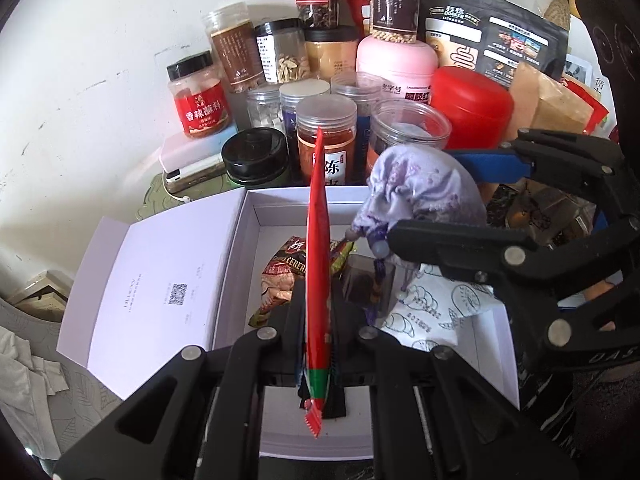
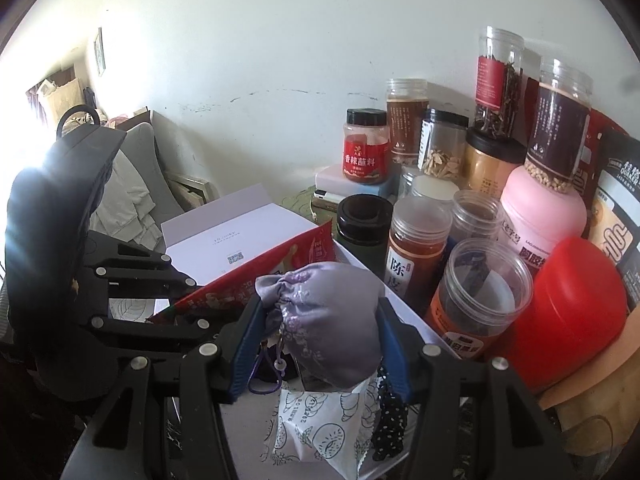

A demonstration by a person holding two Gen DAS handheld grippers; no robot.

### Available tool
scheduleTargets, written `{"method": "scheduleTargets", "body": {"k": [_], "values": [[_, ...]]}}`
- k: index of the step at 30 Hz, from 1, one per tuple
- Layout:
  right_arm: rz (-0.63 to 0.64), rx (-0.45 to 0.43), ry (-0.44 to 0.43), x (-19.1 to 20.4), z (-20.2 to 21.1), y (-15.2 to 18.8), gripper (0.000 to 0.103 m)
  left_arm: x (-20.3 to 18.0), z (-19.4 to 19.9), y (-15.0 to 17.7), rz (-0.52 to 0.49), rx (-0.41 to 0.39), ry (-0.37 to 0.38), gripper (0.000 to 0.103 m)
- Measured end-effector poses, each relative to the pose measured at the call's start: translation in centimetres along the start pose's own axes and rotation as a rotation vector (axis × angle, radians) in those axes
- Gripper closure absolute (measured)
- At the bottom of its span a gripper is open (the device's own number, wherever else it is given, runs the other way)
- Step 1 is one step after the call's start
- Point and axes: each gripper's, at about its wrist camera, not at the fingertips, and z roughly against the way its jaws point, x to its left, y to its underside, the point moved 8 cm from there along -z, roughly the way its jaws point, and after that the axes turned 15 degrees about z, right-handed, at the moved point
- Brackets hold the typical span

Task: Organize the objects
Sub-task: 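Lower the red packet and lavender sachet into the box and open both grippers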

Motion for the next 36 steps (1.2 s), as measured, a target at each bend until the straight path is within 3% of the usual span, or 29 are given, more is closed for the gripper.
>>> {"method": "scheduleTargets", "body": {"k": [7,16,25,32,36], "values": [[-0.019,0.062,0.025,-1.2,-1.6,1.5,0.047,0.2,-2.9,0.3,0.034,0.022,0.012,0.094],[-0.012,0.117,0.019,-1.0,-4.1,2.5,0.047,0.2,-4.7,1.5,0.008,0.061,0.002,0.094],[-0.005,0.178,0.008,-1.3,-4.9,4.2,0.047,-0.1,-6.4,2.7,-0.033,0.098,-0.066,0.093],[-0.011,0.232,-0.023,-1.5,-5.8,5.7,0.046,0.6,-9.1,4.1,-0.019,0.167,-0.095,0.093],[-0.009,0.232,-0.036,-1.5,-5.8,5.9,0.044,0.7,-9.0,4.2,-0.014,0.166,-0.089,0.093]]}}
